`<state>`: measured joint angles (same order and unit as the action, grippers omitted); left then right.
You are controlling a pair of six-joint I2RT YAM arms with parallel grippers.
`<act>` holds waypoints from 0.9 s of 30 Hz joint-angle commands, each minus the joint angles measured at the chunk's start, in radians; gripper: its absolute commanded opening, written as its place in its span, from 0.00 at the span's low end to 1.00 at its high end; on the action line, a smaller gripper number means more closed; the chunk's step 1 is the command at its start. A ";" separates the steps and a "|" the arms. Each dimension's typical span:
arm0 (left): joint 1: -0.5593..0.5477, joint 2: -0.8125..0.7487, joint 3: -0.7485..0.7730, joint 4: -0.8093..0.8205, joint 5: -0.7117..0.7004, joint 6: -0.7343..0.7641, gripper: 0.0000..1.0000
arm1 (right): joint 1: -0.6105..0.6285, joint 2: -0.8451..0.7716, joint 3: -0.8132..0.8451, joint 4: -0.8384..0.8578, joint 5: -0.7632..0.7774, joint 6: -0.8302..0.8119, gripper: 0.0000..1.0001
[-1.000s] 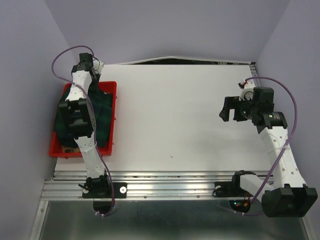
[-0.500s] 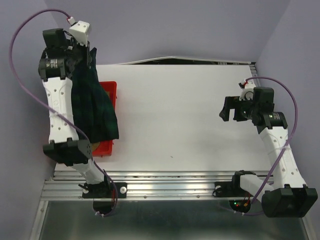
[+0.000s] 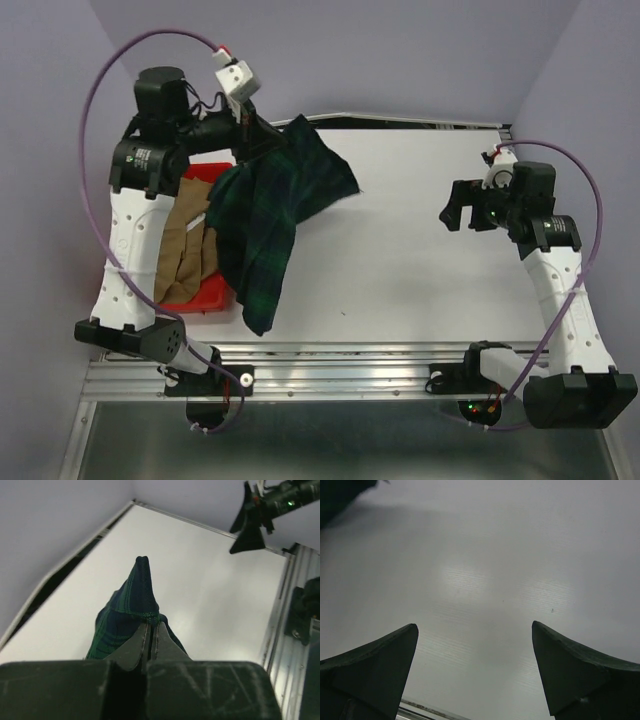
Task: Fold and stack the skirts
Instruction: Move the skirt to the center of the board
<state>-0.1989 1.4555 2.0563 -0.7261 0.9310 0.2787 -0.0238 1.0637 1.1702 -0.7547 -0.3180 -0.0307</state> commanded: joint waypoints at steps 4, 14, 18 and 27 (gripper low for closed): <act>-0.253 0.032 -0.252 0.163 0.016 0.112 0.01 | 0.004 0.027 0.051 0.012 -0.029 -0.031 1.00; -0.238 0.232 -0.481 0.191 -0.034 0.304 0.00 | 0.004 0.067 -0.056 -0.008 -0.082 -0.200 1.00; -0.168 0.269 -0.463 0.215 -0.069 0.332 0.00 | 0.004 0.068 -0.141 -0.002 -0.118 -0.310 1.00; -0.108 0.243 -0.519 0.209 -0.162 0.526 0.00 | 0.004 0.191 -0.216 0.083 -0.032 -0.364 0.90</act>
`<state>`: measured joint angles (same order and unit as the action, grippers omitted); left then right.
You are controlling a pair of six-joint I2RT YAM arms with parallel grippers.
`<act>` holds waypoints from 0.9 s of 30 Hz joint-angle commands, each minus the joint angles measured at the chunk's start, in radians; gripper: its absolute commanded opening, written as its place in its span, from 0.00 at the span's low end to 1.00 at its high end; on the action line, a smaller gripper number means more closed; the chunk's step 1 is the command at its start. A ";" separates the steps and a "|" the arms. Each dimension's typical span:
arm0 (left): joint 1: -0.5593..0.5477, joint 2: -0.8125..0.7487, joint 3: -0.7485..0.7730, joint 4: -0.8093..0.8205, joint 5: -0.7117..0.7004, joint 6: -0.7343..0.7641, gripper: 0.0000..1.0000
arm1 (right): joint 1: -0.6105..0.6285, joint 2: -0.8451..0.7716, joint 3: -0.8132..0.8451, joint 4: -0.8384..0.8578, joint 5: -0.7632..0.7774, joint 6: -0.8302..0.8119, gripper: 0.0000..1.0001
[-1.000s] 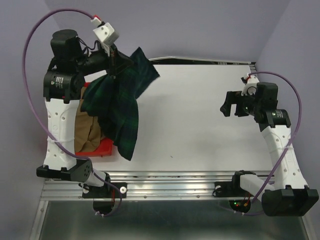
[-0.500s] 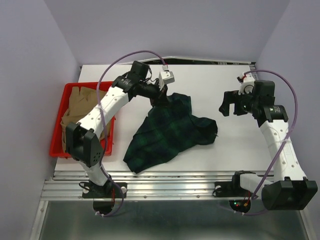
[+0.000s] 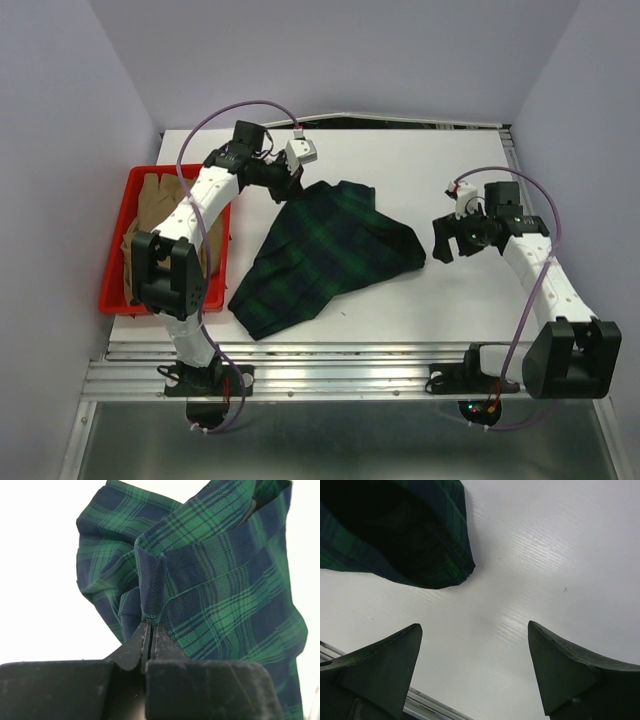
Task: Fold and stack the skirts
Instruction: Move the skirt to the center of the board, then flatten the skirt out
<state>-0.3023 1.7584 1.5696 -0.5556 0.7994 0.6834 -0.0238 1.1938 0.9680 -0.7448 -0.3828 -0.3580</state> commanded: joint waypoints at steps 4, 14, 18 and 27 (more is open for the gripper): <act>-0.004 -0.100 -0.108 0.104 -0.031 0.136 0.00 | 0.004 0.154 -0.023 0.127 -0.031 -0.041 0.75; 0.038 -0.057 -0.072 0.091 -0.028 0.137 0.00 | 0.004 0.026 -0.293 0.360 -0.119 -0.467 0.85; 0.046 -0.042 -0.072 0.109 -0.029 0.142 0.00 | 0.004 0.070 -0.324 0.459 -0.183 -0.486 0.91; 0.048 0.004 -0.056 0.115 -0.023 0.140 0.01 | 0.028 0.222 -0.308 0.648 -0.315 -0.539 1.00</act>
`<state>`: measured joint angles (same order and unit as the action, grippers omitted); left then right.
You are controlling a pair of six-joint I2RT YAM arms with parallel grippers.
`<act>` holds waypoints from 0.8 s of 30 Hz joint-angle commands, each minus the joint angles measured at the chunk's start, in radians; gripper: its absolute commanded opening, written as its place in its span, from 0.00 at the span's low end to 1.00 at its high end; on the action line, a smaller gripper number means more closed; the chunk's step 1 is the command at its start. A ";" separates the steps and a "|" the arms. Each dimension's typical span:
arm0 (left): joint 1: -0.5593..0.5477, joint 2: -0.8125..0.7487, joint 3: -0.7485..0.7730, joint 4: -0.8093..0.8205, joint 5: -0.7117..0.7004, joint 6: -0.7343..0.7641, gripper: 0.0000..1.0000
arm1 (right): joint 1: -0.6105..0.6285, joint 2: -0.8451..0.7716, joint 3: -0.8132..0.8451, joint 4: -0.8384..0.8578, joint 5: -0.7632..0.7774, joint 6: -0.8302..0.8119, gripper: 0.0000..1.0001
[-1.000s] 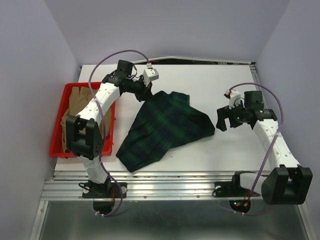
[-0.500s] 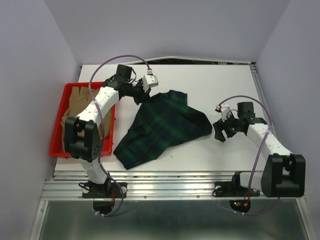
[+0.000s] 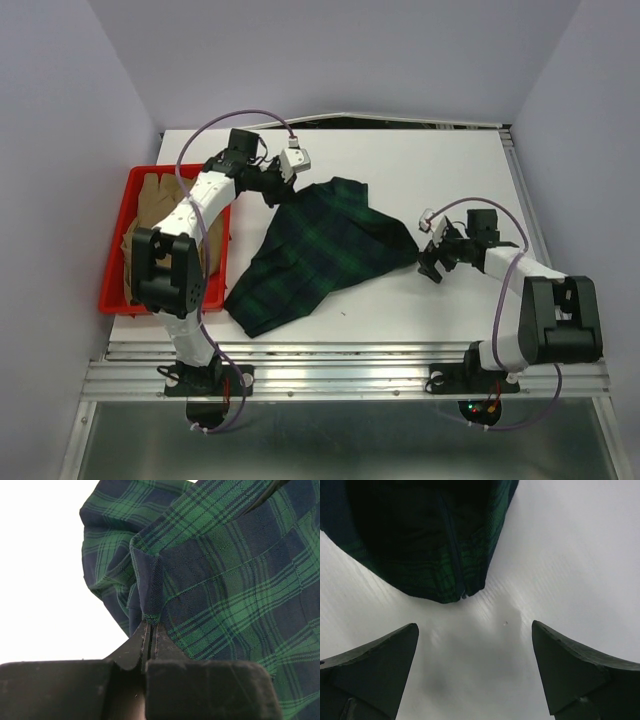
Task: Fold and stack the skirts
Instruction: Flatten the skirt out
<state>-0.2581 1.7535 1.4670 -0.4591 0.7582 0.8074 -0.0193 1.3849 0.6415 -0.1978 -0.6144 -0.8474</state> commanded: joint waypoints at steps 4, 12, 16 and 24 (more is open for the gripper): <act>0.003 0.018 0.047 0.031 0.018 0.009 0.01 | 0.074 0.088 0.030 0.156 -0.074 -0.064 0.99; 0.013 0.023 0.056 0.039 0.018 -0.020 0.01 | 0.104 0.098 0.038 0.274 -0.036 -0.018 0.51; 0.019 0.005 0.070 0.036 0.021 -0.039 0.01 | 0.104 0.094 0.090 0.265 0.030 0.036 0.01; 0.056 -0.136 0.124 -0.007 -0.003 -0.045 0.00 | -0.046 0.006 0.369 -0.015 0.191 0.070 0.01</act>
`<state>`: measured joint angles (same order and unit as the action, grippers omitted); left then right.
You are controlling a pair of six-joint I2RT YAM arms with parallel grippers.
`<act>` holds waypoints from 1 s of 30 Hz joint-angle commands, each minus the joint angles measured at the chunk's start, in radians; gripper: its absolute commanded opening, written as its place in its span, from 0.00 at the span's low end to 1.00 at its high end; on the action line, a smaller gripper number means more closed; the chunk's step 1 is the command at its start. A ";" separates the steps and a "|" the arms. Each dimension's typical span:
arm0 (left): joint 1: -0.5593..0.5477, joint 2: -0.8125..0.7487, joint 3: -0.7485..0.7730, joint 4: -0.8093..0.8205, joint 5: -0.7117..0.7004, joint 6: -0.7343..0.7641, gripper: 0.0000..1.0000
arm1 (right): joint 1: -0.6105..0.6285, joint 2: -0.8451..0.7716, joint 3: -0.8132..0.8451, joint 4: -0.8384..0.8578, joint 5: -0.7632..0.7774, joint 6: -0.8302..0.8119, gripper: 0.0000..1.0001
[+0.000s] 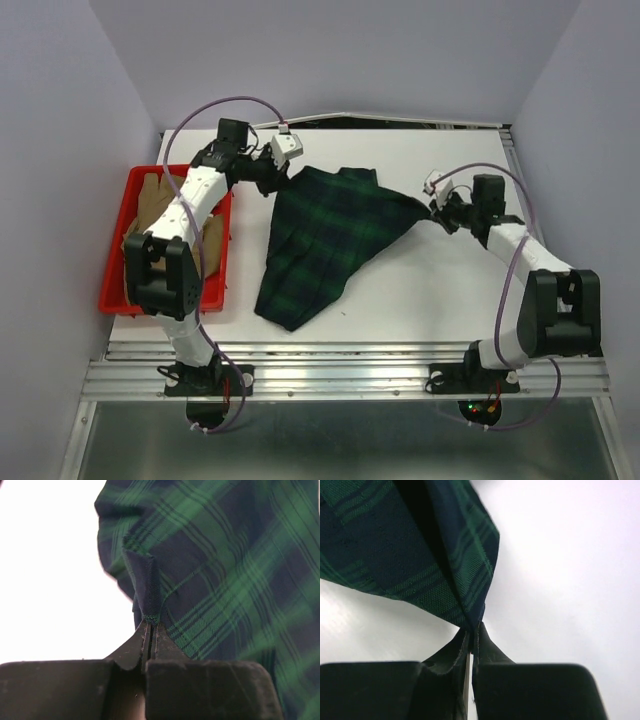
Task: Fold and stack the skirts
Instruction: Flatten the skirt out
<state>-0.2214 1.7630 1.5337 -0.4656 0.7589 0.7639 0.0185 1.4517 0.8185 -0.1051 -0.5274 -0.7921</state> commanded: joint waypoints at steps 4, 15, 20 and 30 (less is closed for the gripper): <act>0.020 -0.298 -0.015 0.091 -0.013 -0.064 0.00 | -0.106 -0.103 0.387 -0.310 0.153 -0.041 0.01; 0.019 -0.948 -0.475 0.508 -0.056 -0.372 0.00 | -0.115 -0.307 0.775 -0.859 0.250 -0.154 0.01; 0.019 -1.138 -0.552 0.545 -0.063 -0.530 0.00 | -0.115 -0.361 0.876 -1.024 0.293 -0.174 0.01; 0.019 -0.860 -0.567 0.631 -0.197 -0.705 0.00 | -0.115 0.014 1.017 -1.010 0.262 -0.031 0.01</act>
<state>-0.2363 0.7345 0.9470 0.0437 0.7780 0.1146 -0.0509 1.2324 1.7290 -1.2224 -0.4774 -0.9112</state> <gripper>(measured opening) 0.037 0.037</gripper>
